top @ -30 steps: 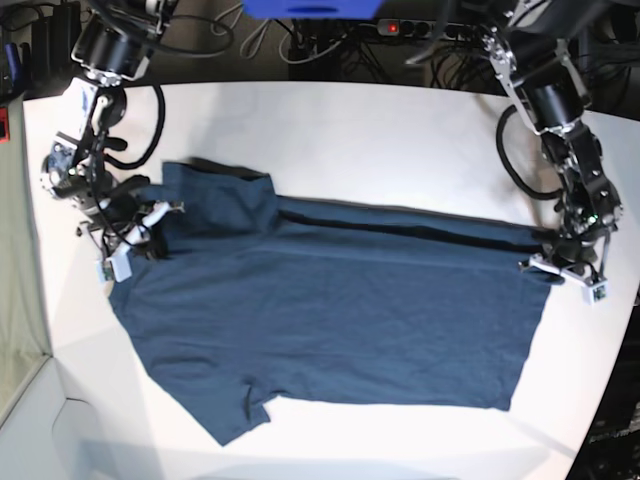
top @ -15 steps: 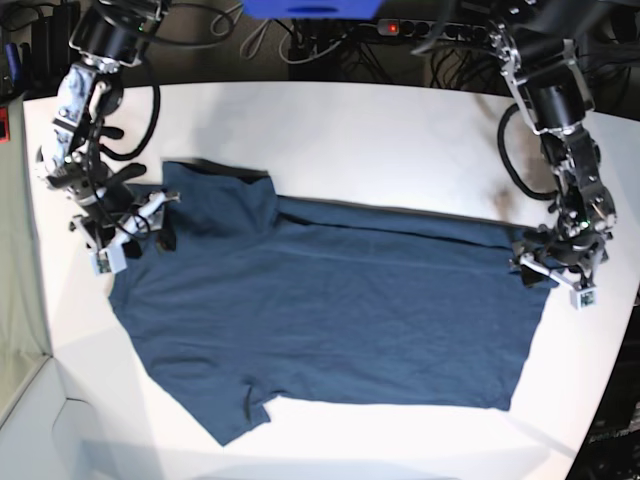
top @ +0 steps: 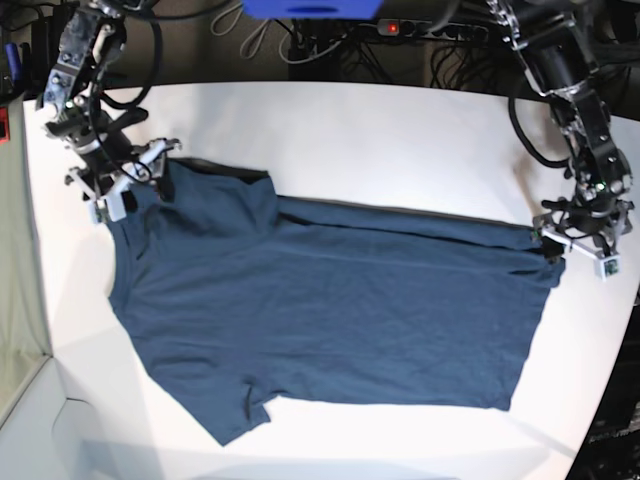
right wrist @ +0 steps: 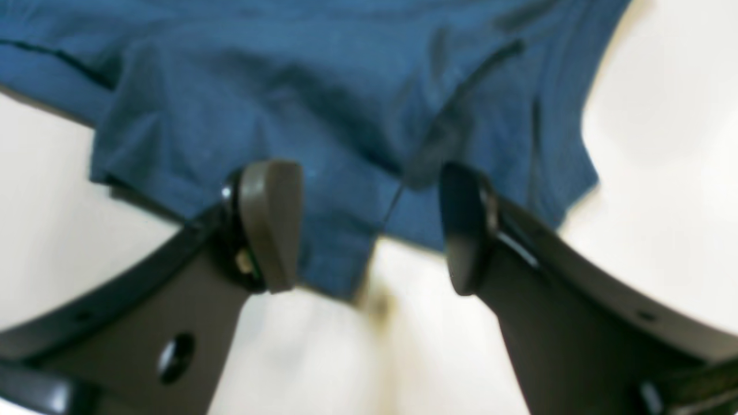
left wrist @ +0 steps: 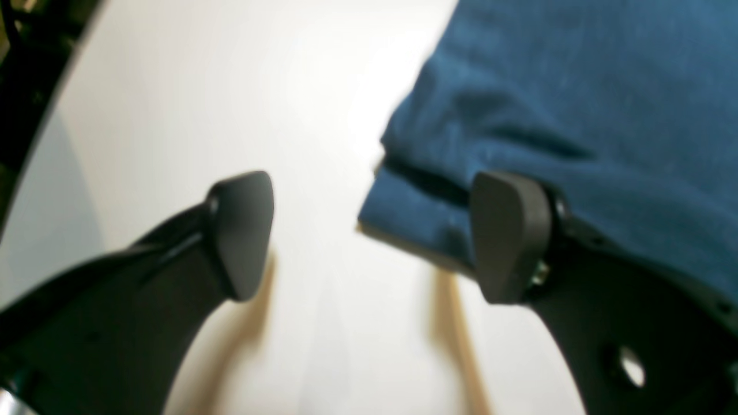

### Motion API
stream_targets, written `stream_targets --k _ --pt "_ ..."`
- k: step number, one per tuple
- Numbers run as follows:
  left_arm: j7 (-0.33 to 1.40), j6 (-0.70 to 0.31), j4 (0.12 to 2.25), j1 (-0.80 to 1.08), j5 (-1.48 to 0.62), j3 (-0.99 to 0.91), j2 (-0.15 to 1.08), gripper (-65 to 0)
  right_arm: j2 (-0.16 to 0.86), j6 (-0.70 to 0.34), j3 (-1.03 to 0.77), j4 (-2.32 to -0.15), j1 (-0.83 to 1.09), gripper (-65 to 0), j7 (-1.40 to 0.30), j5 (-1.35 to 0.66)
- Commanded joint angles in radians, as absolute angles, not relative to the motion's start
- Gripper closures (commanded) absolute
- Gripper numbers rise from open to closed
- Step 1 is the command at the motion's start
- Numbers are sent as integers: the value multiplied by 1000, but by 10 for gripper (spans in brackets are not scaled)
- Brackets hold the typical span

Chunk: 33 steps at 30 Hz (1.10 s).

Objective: Layout the t-shirt on the table in an organized manner, then fold the t-shirt properly
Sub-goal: 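Release the folded edge and regrasp the shirt's side corners with both grippers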

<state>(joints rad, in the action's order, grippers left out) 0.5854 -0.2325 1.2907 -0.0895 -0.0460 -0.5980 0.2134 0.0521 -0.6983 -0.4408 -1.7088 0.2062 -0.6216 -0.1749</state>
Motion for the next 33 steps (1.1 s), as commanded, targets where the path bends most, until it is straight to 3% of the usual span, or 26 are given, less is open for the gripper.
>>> stream_targets --k 1,19,29,31,33 --pt "573 -232 1285 -97 -48 -602 226 -514 48 -698 -444 -1725 197 -381 -596 -191" --pt "572 -234 1176 -142 -48 -595 248 -513 41 -698 -521 -1728 197 -381 -604 -191" --pt "572 -234 1162 -154 -42 -440 263 -511 42 -698 -521 -1728 199 -381 -604 -188" --pt "572 -234 1162 -154 -41 -423 263 -486 42 -698 -521 -1730 199 -381 -604 -188" --pt "572 -234 1162 -154 -41 -418 263 -418 42 -698 -526 -1730 199 -381 -604 -186"
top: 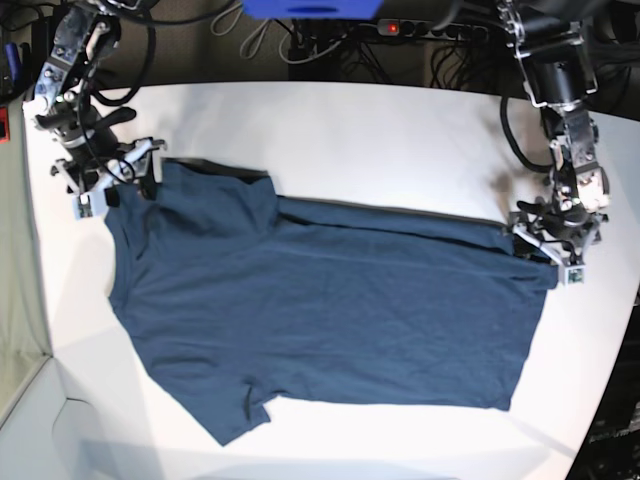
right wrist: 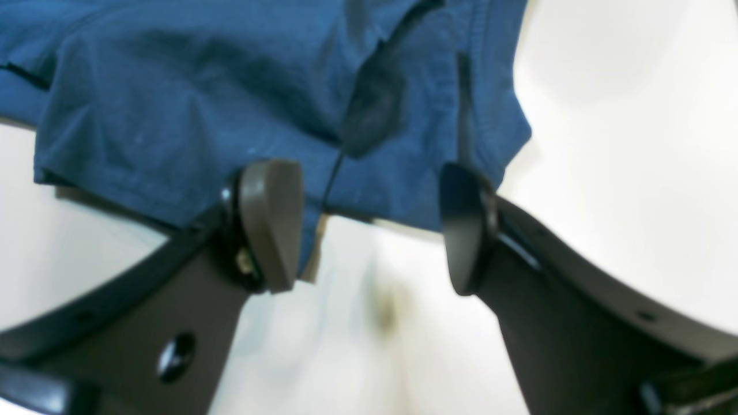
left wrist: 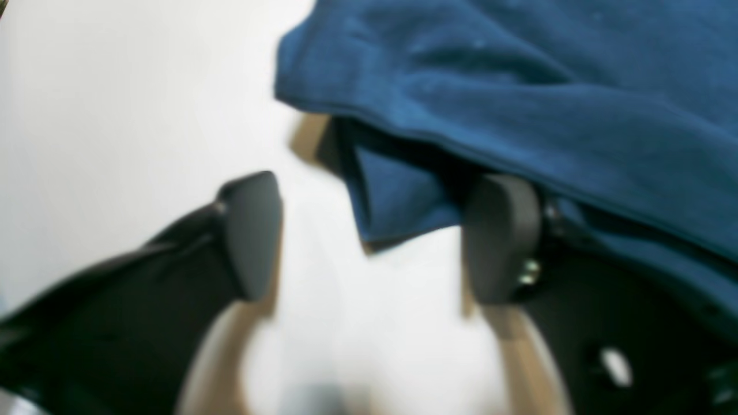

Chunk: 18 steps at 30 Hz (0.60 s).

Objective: Layout the t-shirt on the table in an organized manner, then fold the t-shirt properly
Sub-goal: 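Release the folded edge and regrasp the shirt's side corners with both grippers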

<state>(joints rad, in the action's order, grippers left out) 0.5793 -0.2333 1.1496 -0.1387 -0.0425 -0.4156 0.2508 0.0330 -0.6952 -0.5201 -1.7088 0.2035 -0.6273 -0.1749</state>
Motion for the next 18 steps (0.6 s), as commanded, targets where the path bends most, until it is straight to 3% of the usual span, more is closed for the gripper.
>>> stream_targets --k 1,6,10,14,18 --pt "572 -234 1162 -154 -41 -418 263 -379 42 -698 -533 -1730 199 -381 -604 -186" --pt "572 -234 1162 -154 -42 -418 263 -174 42 -698 -561 -1730 193 -381 -604 -189" --pt "572 -234 1178 -153 -41 -423 263 -107 42 -698 -568 -1730 186 -381 -604 -186" --pt "572 -234 1178 -153 -41 -424 266 0 44 -698 -567 -1721 185 -383 -604 -183" --pt "572 -234 1178 -151 -41 -424 282 -1 48 -698 -567 -1682 170 -383 -596 -183"
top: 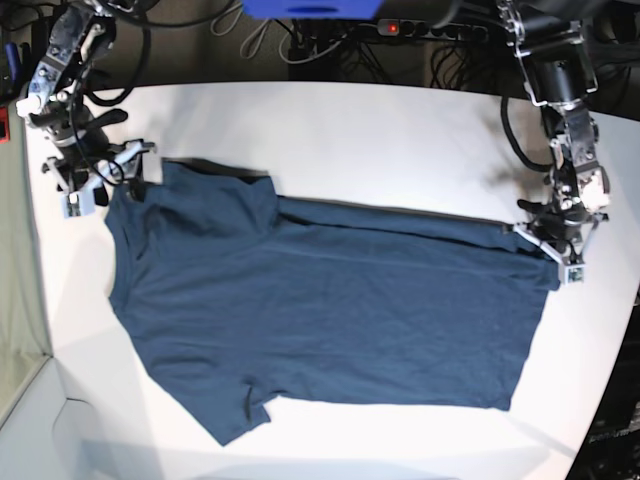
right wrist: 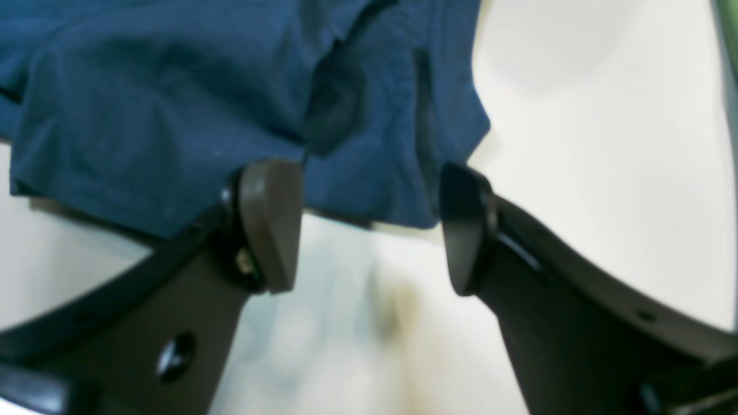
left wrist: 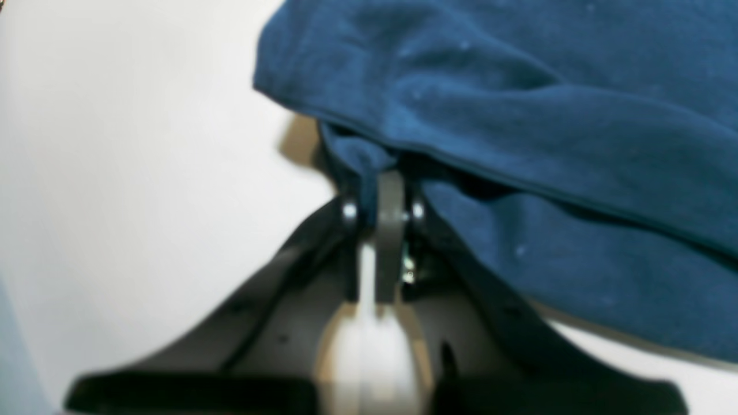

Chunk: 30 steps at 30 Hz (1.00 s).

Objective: Layout the t-shirt on the table in an organized manner, then fold the t-shirt properly
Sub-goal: 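Release the folded edge and regrasp the shirt's side corners with both grippers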

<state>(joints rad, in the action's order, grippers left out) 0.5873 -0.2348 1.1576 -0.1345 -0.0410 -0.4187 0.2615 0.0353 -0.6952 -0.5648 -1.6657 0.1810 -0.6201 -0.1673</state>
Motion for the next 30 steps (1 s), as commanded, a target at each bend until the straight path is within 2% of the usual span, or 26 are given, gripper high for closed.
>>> stream_targets --k 1,8,25,27,30 --pt "572 -234 1178 -151 -41 -424 282 -1 59 -698 -567 -1664 157 -383 -596 -182" --pt "572 -234 1178 -148 -41 -424 288 -1 119 -698 -567 -1544 101 -383 -596 -183" --pt "572 -234 1165 -143 -41 -424 288 -1 134 -698 -565 -1491 134 -379 -595 -183" --pt "572 -234 1164 -143 -41 -424 288 -1 134 -698 -564 -1468 134 -364 -595 -183" --pt "572 -234 1164 -142 -41 -424 288 -1 139 -698 -564 -1415 124 -277 -595 -183"
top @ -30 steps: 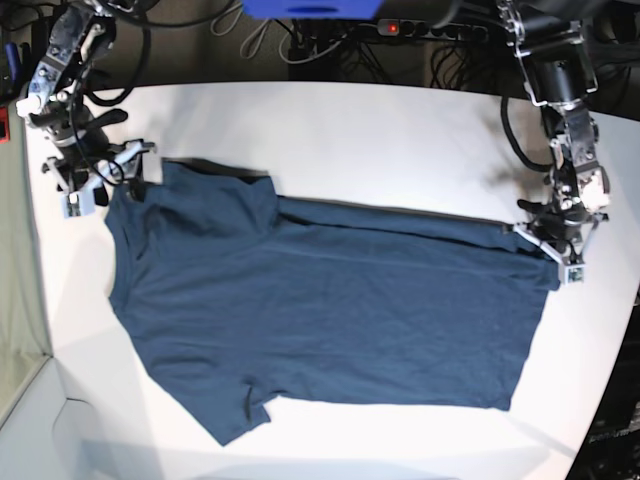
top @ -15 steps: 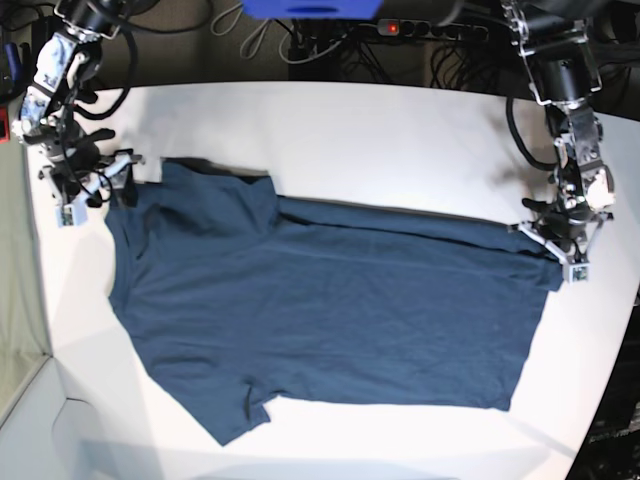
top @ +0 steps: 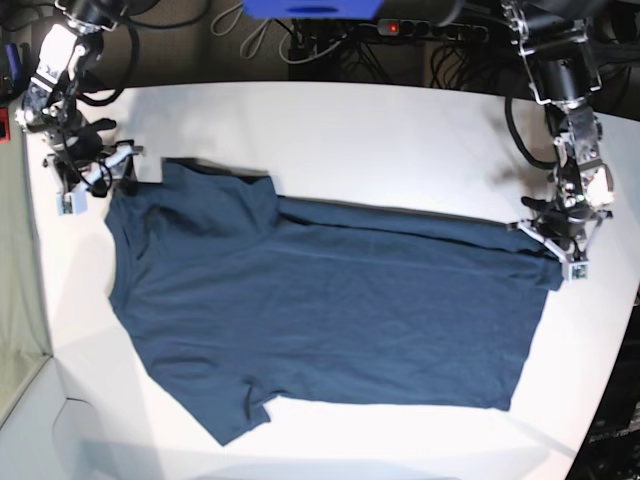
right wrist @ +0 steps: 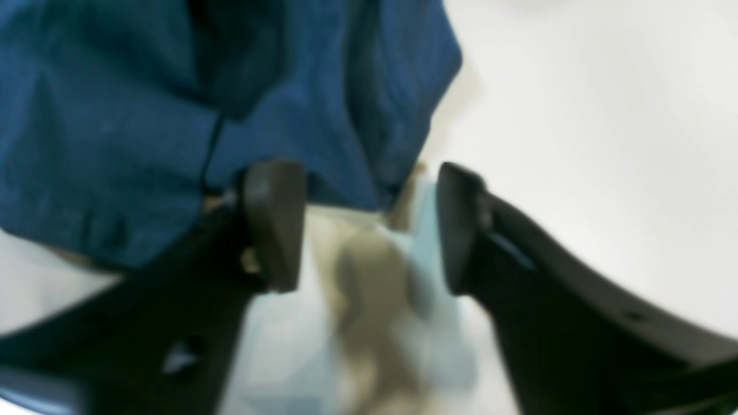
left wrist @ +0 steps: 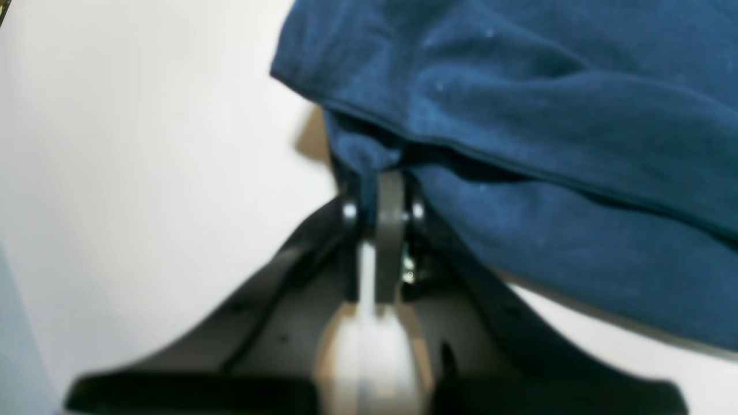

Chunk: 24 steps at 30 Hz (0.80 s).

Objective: Layout the t-shirt on the table in an organized manner, then fold the t-shirt properly
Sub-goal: 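Release the folded edge and regrasp the shirt's side corners with both grippers, then lift the shirt with both grippers and pull it back toward the arms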

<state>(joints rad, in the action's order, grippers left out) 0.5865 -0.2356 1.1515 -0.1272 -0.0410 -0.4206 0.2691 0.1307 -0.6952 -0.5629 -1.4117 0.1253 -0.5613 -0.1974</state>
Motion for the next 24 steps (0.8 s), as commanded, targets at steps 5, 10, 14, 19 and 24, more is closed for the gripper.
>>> stream_targets --k 5,10,14,19,24 --pt "576 -234 1164 -130 -41 -424 288 -1 139 -698 -562 -1400 124 -54 -595 -185" --pt "582 -234 1259 -68 -41 -424 297 -1 140 -698 -565 -1466 165 0 -599 -185" --pt "582 -234 1376 -24 -41 -424 302 -1 140 -698 -567 -1587 200 0 -604 -185" --pt "582 -234 1465 -19 -41 -426 305 -1 139 -698 -567 -1724 234 0 -604 -185" --pt "582 -234 1503 -51 -48 -426 334 -1 173 -698 -561 -1785 209 0 -605 -185"
